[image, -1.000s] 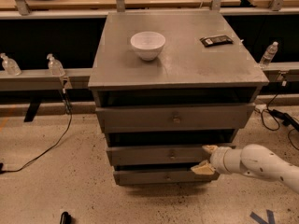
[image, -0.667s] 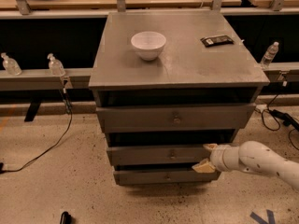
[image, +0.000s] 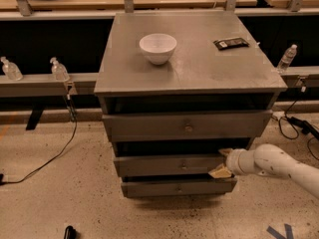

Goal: Open middle drawer

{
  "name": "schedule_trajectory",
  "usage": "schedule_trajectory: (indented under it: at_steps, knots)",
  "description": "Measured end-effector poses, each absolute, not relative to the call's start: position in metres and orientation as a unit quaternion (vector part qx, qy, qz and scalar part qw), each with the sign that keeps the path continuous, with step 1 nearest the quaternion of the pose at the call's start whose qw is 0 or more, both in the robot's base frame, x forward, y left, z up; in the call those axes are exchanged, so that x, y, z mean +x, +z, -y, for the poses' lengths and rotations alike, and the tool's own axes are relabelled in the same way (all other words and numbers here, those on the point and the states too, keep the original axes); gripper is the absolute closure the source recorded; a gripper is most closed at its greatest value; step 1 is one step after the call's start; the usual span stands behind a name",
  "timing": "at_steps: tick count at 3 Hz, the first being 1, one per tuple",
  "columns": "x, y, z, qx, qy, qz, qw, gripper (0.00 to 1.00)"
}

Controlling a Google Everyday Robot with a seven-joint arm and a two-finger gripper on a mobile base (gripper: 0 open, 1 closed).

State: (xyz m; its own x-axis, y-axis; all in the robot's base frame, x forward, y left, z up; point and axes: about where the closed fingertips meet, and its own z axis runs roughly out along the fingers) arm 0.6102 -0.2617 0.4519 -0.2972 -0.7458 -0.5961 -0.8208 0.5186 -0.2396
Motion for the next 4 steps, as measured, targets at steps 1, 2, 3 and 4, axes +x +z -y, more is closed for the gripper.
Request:
schedule_trajectory:
  at_steps: [1, 2, 3, 4]
  knots:
    - [0.630, 0.444, 0.268, -0.493, 0.057, -0.796, 0.345, 0.34]
    - [0.647, 0.429, 0.270, -0.506, 0.062, -0.791, 0.337, 0.35]
    - [0.645, 0.415, 0.274, -0.507, 0.066, -0.797, 0.321, 0.36]
    - [0.645, 0.419, 0.274, -0.507, 0.066, -0.797, 0.321, 0.39]
